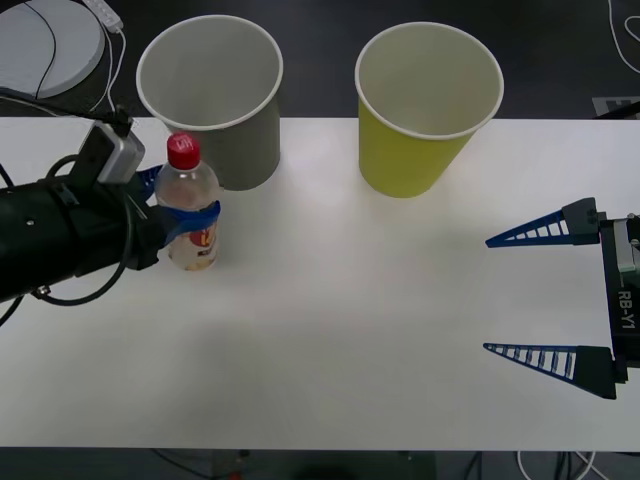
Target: Put the can into the green bin and the plastic bottle into the gray bin
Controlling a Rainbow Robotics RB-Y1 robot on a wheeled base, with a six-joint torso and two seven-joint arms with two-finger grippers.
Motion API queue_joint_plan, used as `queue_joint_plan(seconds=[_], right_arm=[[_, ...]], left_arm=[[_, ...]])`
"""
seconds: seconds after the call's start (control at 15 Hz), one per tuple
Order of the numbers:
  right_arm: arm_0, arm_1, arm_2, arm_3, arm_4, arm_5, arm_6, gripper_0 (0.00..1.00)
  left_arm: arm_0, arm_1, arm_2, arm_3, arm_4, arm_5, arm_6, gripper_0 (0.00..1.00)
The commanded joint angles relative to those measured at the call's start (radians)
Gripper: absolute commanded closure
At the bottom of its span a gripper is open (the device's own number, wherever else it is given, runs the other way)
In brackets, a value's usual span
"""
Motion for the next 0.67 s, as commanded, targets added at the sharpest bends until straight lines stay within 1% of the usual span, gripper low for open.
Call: queue_joint_plan(seconds=[0.07,0.13,0.27,0.53,0.67], right_arm=[[0.000,0.000,0.000,0.000,0.000,0.000,0.000,0.00],[0.000,0.000,0.000,0.000,0.000,0.000,0.000,0.00],[0.000,0.000,0.000,0.000,0.000,0.000,0.000,0.00],[0.000,0.000,0.000,0.000,0.000,0.000,0.000,0.00],[0.000,0.000,0.000,0.000,0.000,0.000,0.000,0.00]], left_arm=[[0.000,0.026,0.022,-0.011,0.005,-0.001,0.016,1.00],[0.001,0.040,0.032,-0.013,0.020,-0.005,0.025,1.00],[0.000,0.069,0.062,-0.026,0.042,-0.049,0.037,1.00],[0.000,0.127,0.164,-0.059,0.126,-0.156,0.079,1.00],[0.000,0.160,0.197,-0.060,0.169,-0.176,0.091,1.00]])
